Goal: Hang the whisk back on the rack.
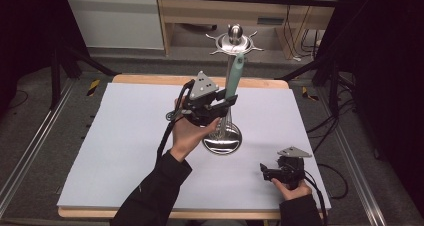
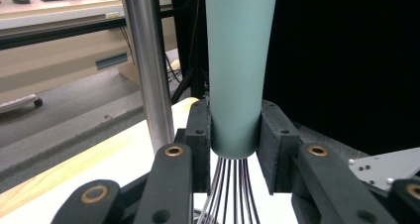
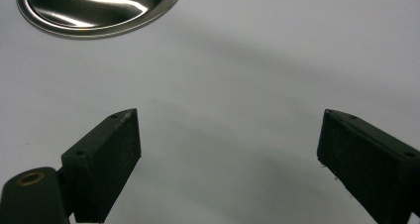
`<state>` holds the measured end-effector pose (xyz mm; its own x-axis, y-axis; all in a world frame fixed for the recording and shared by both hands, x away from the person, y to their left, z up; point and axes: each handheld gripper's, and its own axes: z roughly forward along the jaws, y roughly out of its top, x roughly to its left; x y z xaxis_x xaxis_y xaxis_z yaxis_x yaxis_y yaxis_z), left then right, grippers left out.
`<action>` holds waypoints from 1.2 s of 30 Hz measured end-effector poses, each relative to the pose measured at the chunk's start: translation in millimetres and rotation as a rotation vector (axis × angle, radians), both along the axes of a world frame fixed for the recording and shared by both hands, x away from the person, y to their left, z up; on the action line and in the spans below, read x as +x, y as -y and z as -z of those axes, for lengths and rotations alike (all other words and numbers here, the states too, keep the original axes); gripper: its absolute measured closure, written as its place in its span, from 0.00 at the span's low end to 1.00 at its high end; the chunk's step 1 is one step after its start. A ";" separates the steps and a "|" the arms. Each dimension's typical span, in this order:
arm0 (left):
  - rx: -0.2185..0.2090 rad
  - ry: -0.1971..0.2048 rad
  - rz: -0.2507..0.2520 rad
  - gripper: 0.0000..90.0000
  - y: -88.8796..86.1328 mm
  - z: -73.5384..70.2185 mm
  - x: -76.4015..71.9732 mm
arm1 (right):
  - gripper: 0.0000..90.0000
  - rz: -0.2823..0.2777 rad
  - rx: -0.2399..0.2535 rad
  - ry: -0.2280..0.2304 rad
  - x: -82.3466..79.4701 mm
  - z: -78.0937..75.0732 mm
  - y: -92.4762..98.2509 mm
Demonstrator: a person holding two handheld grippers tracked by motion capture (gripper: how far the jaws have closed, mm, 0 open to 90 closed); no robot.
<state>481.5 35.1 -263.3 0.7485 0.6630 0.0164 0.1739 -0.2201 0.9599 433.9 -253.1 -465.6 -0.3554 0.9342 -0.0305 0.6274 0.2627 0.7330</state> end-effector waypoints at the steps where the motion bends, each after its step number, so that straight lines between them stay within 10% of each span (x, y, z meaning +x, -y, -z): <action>1: 0.004 0.004 -0.002 0.77 0.1 0.6 0.9 | 0.11 -0.001 0.000 0.000 0.0 0.0 0.0; 16: 0.006 0.092 -0.014 0.76 6.8 9.8 12.8 | 0.11 -0.003 0.007 -0.006 -0.4 -0.3 -0.5; 26: 0.001 0.077 -0.008 0.74 7.8 10.4 13.4 | 0.11 0.000 0.009 -0.012 -0.8 -0.4 -1.4; 36: -0.003 0.025 -0.017 0.52 -2.8 19.6 4.5 | 0.11 0.000 0.004 -0.011 -1.0 -0.3 -1.3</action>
